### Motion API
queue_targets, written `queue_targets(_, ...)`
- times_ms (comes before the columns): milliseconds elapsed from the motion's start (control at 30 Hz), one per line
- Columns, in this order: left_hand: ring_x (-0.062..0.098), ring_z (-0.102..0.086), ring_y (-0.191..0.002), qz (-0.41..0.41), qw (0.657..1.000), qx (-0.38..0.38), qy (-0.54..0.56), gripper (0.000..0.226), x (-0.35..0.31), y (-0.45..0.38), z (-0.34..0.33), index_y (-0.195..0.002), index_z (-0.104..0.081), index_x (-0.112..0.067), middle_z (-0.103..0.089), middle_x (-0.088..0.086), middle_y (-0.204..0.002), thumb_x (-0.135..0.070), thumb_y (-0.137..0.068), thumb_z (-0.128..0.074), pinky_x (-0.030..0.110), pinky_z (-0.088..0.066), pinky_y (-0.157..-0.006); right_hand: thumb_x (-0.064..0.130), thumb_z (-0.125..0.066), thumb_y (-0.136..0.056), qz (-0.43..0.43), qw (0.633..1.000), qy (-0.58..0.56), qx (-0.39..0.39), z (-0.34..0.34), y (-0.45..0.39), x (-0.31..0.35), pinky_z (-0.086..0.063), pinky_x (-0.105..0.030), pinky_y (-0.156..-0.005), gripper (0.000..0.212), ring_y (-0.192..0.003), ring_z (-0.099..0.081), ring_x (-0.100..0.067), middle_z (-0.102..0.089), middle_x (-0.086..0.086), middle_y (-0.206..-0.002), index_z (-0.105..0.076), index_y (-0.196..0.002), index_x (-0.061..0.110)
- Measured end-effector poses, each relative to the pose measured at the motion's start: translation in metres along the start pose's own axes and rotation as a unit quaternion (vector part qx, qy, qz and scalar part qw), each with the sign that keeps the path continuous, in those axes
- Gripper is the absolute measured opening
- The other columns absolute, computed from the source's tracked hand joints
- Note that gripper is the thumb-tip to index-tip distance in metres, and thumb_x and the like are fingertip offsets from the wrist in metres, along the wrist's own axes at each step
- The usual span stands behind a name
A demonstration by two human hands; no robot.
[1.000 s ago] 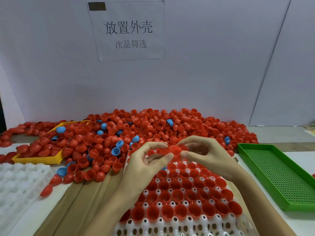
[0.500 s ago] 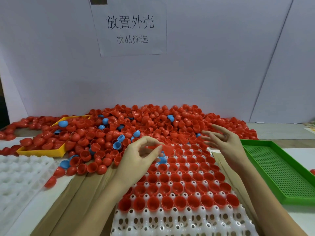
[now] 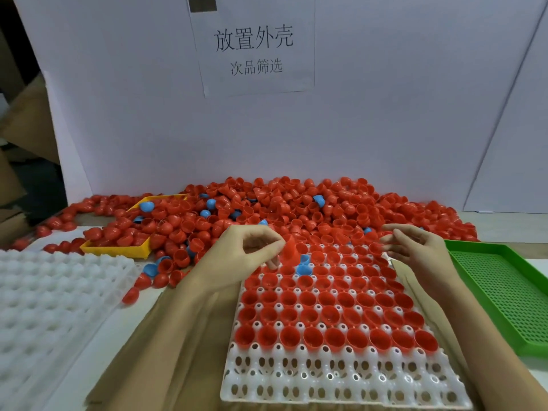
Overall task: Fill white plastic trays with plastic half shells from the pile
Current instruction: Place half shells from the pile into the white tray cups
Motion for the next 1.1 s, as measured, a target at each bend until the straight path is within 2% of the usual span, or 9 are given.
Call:
queue_targets(100,0.012,-0.075,-0.088,0.008,0.998,0.043,-0.043,0.024,-0.004,0.019,0.005,-0.101,-0.077,-0.028,-0.077,-0.008,-0.093,-0.048,-0.088,-0.074,0.024,-0.058,-0.088,0.007,-0.054,-0.107,-0.006,1.0,-0.009,0.001,0.001,-0.003,-0.003,-0.063,-0.022,-0.072,0.021,-0.079,-0.074,-0.021,-0.076,-0.017,-0.093,-0.075,-0.11,0.009)
queue_targets(233,0.009,-0.072,-0.093,0.035,0.989,0.1,-0.107,0.013,0.005,0.059,0.01,-0.097,-0.075,-0.032,-0.075,-0.012,-0.097,-0.034,-0.086,-0.083,0.023,-0.058,-0.085,0.009,-0.054,-0.108,-0.003,1.0,-0.008,0.012,-0.003,-0.002,-0.001,-0.062,-0.021,-0.071,0.022,-0.078,-0.074,-0.019,-0.076,-0.013,-0.091,-0.075,-0.11,0.01)
queue_targets(333,0.006,-0.069,-0.092,0.03,0.971,0.138,-0.194,0.01,0.006,0.084,0.009,-0.092,-0.073,-0.036,-0.071,-0.018,-0.097,-0.042,-0.087,-0.079,0.023,-0.057,-0.081,0.01,-0.054,-0.108,-0.002,1.0,-0.005,0.016,-0.005,0.0,-0.002,-0.063,-0.021,-0.072,0.021,-0.079,-0.074,-0.02,-0.076,-0.013,-0.092,-0.075,-0.111,0.011)
queue_targets(467,0.01,-0.066,-0.087,0.016,0.959,0.175,-0.224,0.009,0.002,0.107,0.0,-0.091,-0.073,-0.035,-0.065,-0.016,-0.093,-0.042,-0.087,-0.078,0.019,-0.054,-0.074,0.009,-0.054,-0.108,-0.009,1.0,-0.007,0.01,-0.002,0.001,-0.005,-0.061,-0.02,-0.069,0.021,-0.078,-0.074,-0.019,-0.075,-0.013,-0.092,-0.075,-0.111,0.01)
queue_targets(600,-0.001,-0.055,-0.087,0.026,0.936,0.191,-0.294,0.008,0.008,0.116,-0.009,-0.094,-0.07,-0.038,-0.052,-0.017,-0.098,-0.045,-0.09,-0.072,0.012,-0.045,-0.072,0.008,-0.053,-0.108,-0.026,1.0,-0.004,0.0,0.002,0.001,-0.011,-0.059,-0.026,-0.074,0.022,-0.08,-0.071,-0.022,-0.074,-0.016,-0.095,-0.073,-0.116,0.006)
queue_targets(800,-0.003,-0.055,-0.09,0.021,0.925,0.186,-0.329,0.01,0.011,0.117,-0.011,-0.096,-0.069,-0.036,-0.046,-0.024,-0.104,-0.046,-0.094,-0.069,0.016,-0.049,-0.074,0.008,-0.053,-0.108,-0.015,1.0,0.002,0.003,-0.002,0.003,-0.008,-0.059,-0.029,-0.078,0.021,-0.077,-0.071,-0.021,-0.074,-0.012,-0.09,-0.073,-0.114,0.006)
queue_targets(967,0.001,-0.065,-0.092,0.047,0.942,0.19,-0.272,0.02,0.012,0.112,0.005,-0.1,-0.069,-0.043,-0.056,-0.024,-0.108,-0.054,-0.085,-0.076,0.017,-0.054,-0.077,0.008,-0.053,-0.108,-0.001,1.0,0.027,-0.015,-0.002,0.002,-0.006,-0.059,-0.026,-0.073,0.023,-0.071,-0.071,-0.015,-0.075,-0.008,-0.084,-0.075,-0.109,0.009)
queue_targets(1033,0.002,-0.067,-0.093,0.047,0.957,0.143,-0.249,0.017,0.012,0.102,0.016,-0.098,-0.07,-0.044,-0.062,-0.023,-0.107,-0.056,-0.086,-0.075,0.016,-0.054,-0.076,0.007,-0.052,-0.108,0.004,0.998,0.039,-0.043,-0.001,0.0,-0.009,-0.058,-0.02,-0.065,0.025,-0.065,-0.069,-0.01,-0.075,-0.005,-0.079,-0.076,-0.105,0.012)
queue_targets(1100,0.0,-0.065,-0.097,0.048,0.973,0.031,-0.223,0.012,0.019,0.084,0.023,-0.103,-0.068,-0.043,-0.067,-0.021,-0.103,-0.051,-0.093,-0.066,0.014,-0.052,-0.076,0.01,-0.052,-0.108,0.004,0.995,0.053,-0.084,0.0,-0.002,-0.015,-0.056,-0.019,-0.06,0.027,-0.06,-0.066,-0.006,-0.073,-0.001,-0.074,-0.078,-0.101,0.017)
Point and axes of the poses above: each hand's wrist, its own y-axis away from the middle knuckle, its own z-axis out of the back of the hand, x = y × z, the point moved 7 cm from there along -y, towards the middle knuckle
